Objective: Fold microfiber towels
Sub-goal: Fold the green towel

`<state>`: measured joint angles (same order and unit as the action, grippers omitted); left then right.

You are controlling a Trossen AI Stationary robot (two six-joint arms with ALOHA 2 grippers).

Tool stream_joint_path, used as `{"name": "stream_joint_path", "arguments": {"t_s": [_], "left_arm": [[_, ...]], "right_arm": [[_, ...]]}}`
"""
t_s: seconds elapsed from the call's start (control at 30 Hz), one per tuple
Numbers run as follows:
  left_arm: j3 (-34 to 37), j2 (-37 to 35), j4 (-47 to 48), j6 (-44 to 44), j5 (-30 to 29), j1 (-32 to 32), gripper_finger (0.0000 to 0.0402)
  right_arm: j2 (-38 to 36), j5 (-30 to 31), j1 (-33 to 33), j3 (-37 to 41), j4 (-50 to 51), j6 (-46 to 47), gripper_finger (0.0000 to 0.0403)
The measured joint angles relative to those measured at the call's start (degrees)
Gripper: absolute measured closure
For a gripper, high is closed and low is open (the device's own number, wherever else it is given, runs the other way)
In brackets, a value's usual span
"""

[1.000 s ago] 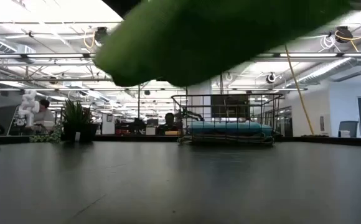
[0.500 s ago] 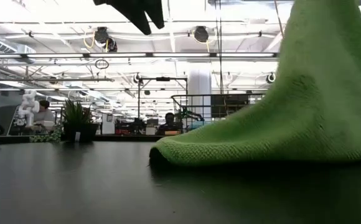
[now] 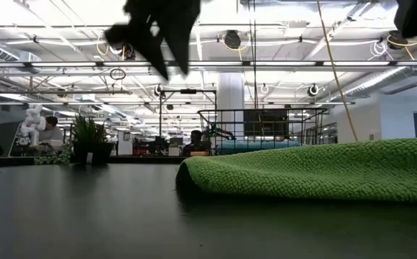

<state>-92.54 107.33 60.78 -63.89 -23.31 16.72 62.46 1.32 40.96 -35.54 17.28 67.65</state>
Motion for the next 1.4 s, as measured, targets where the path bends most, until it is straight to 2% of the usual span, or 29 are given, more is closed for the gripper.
{"name": "stream_joint_path", "arguments": {"t_s": [0.13, 0.27, 0.37, 0.47, 0.6, 0.73, 0.97, 1.13, 1.4], "left_arm": [[7.89, 0.14, -6.0, -4.38, 4.39, -1.12, 0.0227], [15.13, 0.13, -17.09, -5.67, 10.75, -2.95, 0.0227], [20.15, 0.09, -28.21, -5.26, 13.34, -4.21, 0.0227], [23.96, 0.09, -33.39, -5.78, 14.89, -5.25, 0.0227], [25.9, 0.09, -34.0, -5.74, 17.69, -5.93, 0.0227], [26.76, 0.09, -34.07, -5.67, 17.77, -5.9, 0.0227], [26.83, 0.59, -35.31, -5.43, 17.72, -5.84, 0.0227], [26.77, 2.47, -40.01, -5.27, 16.97, -5.79, 0.0227], [26.61, 4.55, -41.94, -5.3, 16.48, -5.65, 0.0227]], "right_arm": [[0.0, 0.02, 0.4, 1.29, -2.5, 0.71, 0.0403], [-0.04, 0.14, 0.36, 1.32, -4.05, 0.09, 0.0403], [-0.04, 0.2, 0.36, 1.32, -4.37, -0.03, 0.0403], [-0.04, 0.26, 0.36, 1.32, -5.07, 0.14, 0.0403], [-0.04, 0.26, 0.36, 1.32, -6.04, 0.22, 0.0403], [-0.04, 0.35, 0.36, 1.32, -5.95, 0.63, 0.0401], [-0.05, 0.13, 0.34, 1.32, -7.24, 2.17, 0.0355], [-0.09, 0.09, 0.34, 1.3, -8.94, 2.17, 0.0323], [-0.09, 0.09, 0.34, 1.3, -9.1, 2.19, 0.0315]]}}
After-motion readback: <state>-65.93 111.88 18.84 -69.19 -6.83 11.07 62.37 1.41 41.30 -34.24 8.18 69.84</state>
